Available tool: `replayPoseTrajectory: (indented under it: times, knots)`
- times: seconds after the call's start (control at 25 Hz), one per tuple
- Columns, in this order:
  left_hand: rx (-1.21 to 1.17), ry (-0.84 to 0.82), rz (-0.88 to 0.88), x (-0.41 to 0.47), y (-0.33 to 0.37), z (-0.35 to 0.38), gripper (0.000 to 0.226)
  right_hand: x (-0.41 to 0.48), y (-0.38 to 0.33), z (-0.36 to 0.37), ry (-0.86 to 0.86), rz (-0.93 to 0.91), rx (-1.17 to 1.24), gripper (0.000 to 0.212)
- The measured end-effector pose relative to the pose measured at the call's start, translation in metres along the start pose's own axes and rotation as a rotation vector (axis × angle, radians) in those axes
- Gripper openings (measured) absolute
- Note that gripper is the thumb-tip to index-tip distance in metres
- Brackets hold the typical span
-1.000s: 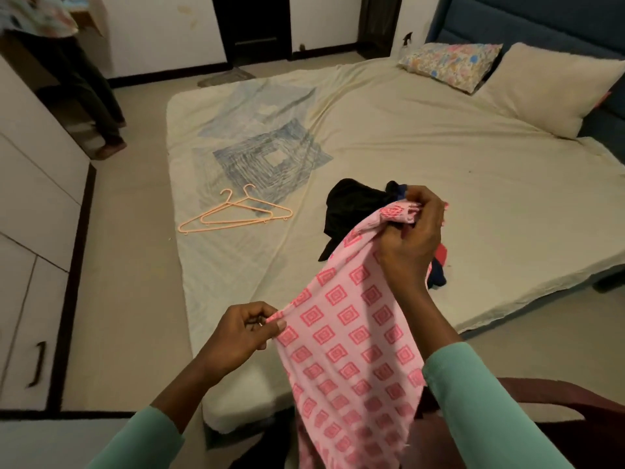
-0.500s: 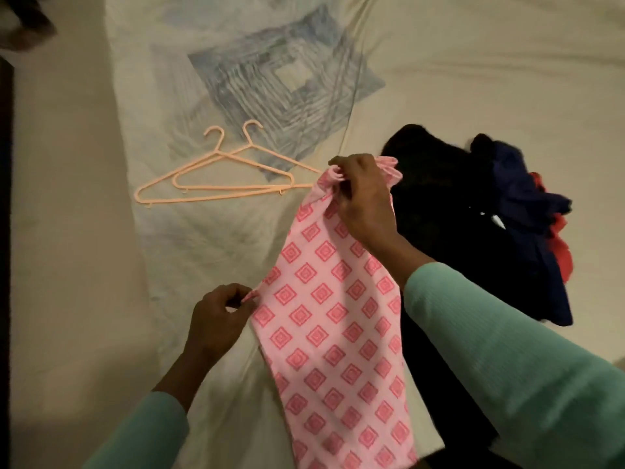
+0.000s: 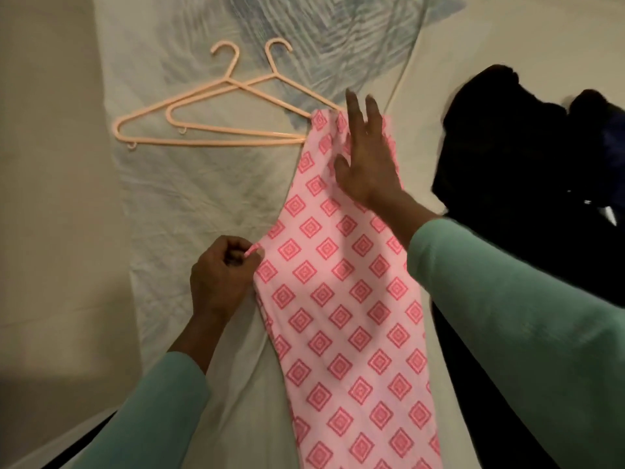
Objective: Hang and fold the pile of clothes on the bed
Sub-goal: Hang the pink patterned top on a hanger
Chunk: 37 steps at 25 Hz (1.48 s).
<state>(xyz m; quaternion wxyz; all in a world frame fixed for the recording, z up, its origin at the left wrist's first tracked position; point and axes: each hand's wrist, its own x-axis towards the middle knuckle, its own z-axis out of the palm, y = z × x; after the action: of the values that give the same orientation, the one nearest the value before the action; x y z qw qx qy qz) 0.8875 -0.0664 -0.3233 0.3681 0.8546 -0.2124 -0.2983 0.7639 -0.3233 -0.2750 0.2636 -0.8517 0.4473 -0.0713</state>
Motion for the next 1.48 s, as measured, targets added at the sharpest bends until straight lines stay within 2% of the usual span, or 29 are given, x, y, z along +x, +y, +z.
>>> replayPoseTrajectory:
  times: [0.12,0.24,0.36,0.44,0.6,0.68,0.8,0.88,0.96,1.08,1.12,1.16,1.24,1.32,1.48]
  knots:
    - [0.002,0.045,0.006,-0.01,0.005,0.001,0.033,-0.091,0.01,0.013,0.215,0.076,0.154,0.074]
    - [-0.013,0.058,0.032,-0.052,0.008,0.001,0.05,-0.206,0.027,0.02,0.273,0.285,0.235,0.061]
    - [0.086,0.07,0.094,-0.142,0.0,-0.001,0.025,-0.323,0.043,0.025,0.241,0.487,0.181,0.057]
    - [0.119,0.011,0.022,-0.209,-0.02,-0.001,0.009,-0.385,0.055,0.029,0.2,0.591,0.171,0.055]
    - [0.191,-0.125,-0.138,-0.326,-0.075,0.01,0.009,-0.473,0.069,0.034,0.06,0.678,0.285,0.04]
    - [0.175,-0.114,-0.146,-0.359,-0.087,0.013,0.013,-0.497,0.067,0.033,0.096,0.686,0.316,0.036]
    - [0.238,-0.109,-0.129,-0.372,-0.089,0.022,0.021,-0.507,0.061,0.03,0.212,0.774,0.366,0.041]
    - [0.308,-0.114,-0.115,-0.369,-0.09,0.029,0.023,-0.508,0.061,0.032,0.296,0.838,0.517,0.041]
    - [0.253,-0.099,-0.152,-0.369,-0.096,0.033,0.023,-0.514,0.063,0.04,0.345,0.912,0.66,0.041]
    - [0.172,-0.062,-0.148,-0.38,-0.097,0.033,0.022,-0.529,0.064,0.052,0.242,1.036,1.029,0.033]
    - [0.187,-0.06,-0.116,-0.385,-0.096,0.033,0.022,-0.536,0.064,0.055,0.18,1.035,1.057,0.025]
    - [0.185,-0.041,-0.098,-0.387,-0.096,0.033,0.022,-0.542,0.065,0.058,0.146,1.016,1.031,0.017]
    - [0.157,0.006,-0.091,-0.39,-0.098,0.031,0.026,-0.551,0.067,0.061,0.2,0.978,1.009,0.011]
    - [0.145,0.031,-0.103,-0.39,-0.098,0.029,0.029,-0.556,0.069,0.06,0.279,0.95,0.974,0.017]
    - [0.06,0.032,-0.181,-0.39,-0.096,0.023,0.031,-0.559,0.069,0.054,0.303,0.916,0.864,0.025]
